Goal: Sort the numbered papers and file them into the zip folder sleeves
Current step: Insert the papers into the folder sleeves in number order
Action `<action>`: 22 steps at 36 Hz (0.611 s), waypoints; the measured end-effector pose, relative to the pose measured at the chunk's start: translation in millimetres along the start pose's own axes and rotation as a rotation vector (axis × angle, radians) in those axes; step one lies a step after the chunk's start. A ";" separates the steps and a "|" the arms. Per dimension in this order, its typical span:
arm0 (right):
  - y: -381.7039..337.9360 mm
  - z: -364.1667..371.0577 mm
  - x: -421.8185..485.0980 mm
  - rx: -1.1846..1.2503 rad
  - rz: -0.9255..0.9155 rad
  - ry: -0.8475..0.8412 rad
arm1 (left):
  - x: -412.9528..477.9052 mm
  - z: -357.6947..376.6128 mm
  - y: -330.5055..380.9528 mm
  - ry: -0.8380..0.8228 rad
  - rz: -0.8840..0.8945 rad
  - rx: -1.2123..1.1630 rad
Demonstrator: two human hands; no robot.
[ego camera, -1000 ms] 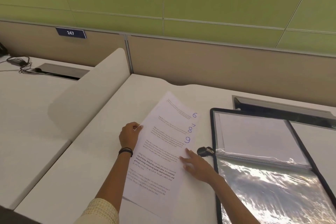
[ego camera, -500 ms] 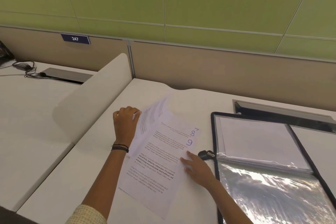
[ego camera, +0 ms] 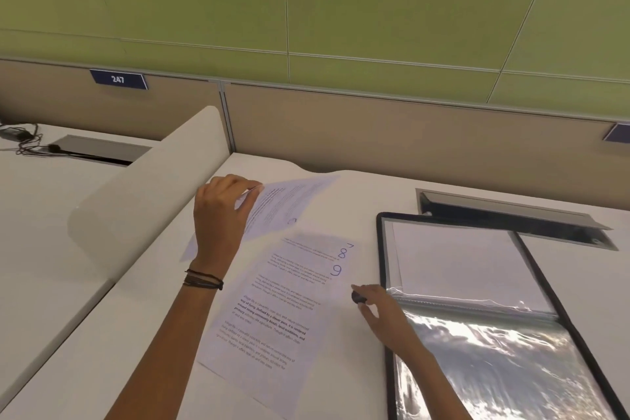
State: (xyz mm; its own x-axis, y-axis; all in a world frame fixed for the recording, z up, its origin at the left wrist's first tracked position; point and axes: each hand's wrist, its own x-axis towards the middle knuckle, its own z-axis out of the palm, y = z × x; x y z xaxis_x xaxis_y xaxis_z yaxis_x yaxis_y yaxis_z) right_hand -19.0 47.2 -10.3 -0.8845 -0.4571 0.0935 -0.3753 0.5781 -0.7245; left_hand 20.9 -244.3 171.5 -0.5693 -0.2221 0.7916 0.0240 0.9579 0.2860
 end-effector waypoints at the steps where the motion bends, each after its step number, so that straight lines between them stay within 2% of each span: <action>1: -1.1 -5.1 -1.9 0.031 0.008 0.024 | 1.8 -1.0 5.2 0.001 -0.001 -0.015; 5: -4.9 -24.8 -9.0 0.139 0.090 0.068 | 5.6 -3.2 29.3 0.019 -0.007 -0.111; 15: -0.7 -64.9 -36.6 0.325 0.232 0.122 | 3.7 0.9 99.3 -0.064 -0.088 -0.518; 22: 11.3 -81.9 -66.1 0.424 0.334 0.034 | -10.3 6.5 159.1 -0.102 -0.291 -0.818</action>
State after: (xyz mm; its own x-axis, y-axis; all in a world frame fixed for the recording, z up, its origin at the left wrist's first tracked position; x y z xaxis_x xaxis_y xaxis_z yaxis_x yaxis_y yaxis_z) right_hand 12.5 139.2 31.3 -0.9477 -0.2688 -0.1722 0.0664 0.3617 -0.9299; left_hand 25.3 -88.4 205.4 -0.7145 -0.3826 0.5858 0.4260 0.4262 0.7980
